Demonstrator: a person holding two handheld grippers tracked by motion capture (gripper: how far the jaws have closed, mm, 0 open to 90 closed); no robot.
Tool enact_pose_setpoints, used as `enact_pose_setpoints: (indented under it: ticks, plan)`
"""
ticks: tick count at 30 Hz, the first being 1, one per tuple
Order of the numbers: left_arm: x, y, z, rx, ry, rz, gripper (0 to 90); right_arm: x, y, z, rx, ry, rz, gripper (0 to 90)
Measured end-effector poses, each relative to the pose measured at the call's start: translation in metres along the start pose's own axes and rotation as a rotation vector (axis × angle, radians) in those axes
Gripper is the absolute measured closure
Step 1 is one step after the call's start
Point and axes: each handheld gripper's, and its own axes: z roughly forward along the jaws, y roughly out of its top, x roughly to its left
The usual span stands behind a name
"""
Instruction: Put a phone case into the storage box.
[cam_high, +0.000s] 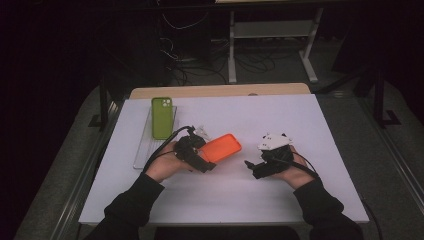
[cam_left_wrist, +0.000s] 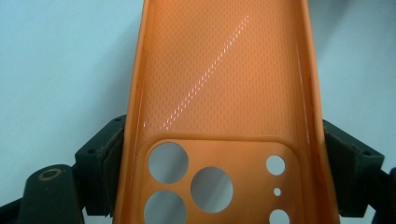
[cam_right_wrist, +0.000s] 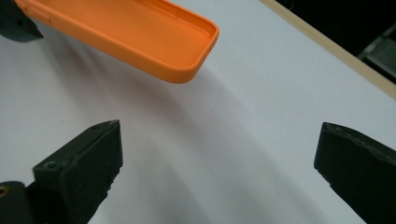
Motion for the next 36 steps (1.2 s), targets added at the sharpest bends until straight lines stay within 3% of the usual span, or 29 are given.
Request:
enact_pose_setpoints:
  ticks: [15, 17, 20, 21, 25, 28, 30, 32, 35, 36]
  plan:
    - [0.001, 0.000, 0.001, 0.006, -0.006, 0.018, 16.2, 0.016, 0.002, 0.001, 0.023, -0.137, -0.278, 0.3]
    - [0.001, 0.000, 0.001, 0.007, -0.008, 0.016, 16.2, 0.018, 0.001, 0.001, 0.029, -0.157, -0.346, 0.4]
    - [0.001, 0.000, 0.001, 0.008, -0.010, 0.018, 16.2, 0.022, 0.001, 0.002, 0.027, -0.170, -0.384, 0.4]
    - [0.000, 0.000, 0.002, -0.008, -0.009, -0.001, 16.2, 0.023, 0.001, 0.002, 0.025, -0.187, -0.416, 0.4]
    - [0.001, 0.000, 0.002, -0.005, -0.009, -0.001, 16.2, 0.028, 0.001, 0.003, 0.021, -0.222, -0.479, 0.4]
    - [0.001, 0.000, 0.002, -0.007, -0.009, -0.005, 16.2, 0.031, 0.002, 0.002, 0.021, -0.248, -0.559, 0.4]
    - [0.000, 0.000, 0.003, -0.014, -0.008, -0.017, 16.2, 0.035, 0.001, 0.003, 0.005, -0.269, -0.570, 0.4]
    - [0.000, 0.000, 0.003, -0.010, -0.010, -0.018, 16.2, 0.034, 0.002, 0.004, 0.018, -0.284, -0.663, 0.4]
    - [0.000, 0.000, 0.003, -0.007, -0.009, -0.014, 16.2, 0.040, 0.001, 0.005, 0.015, -0.311, -0.681, 0.4]
    - [0.000, 0.000, 0.002, 0.001, -0.012, -0.006, 16.2, 0.041, 0.001, 0.005, 0.020, -0.321, -0.714, 0.4]
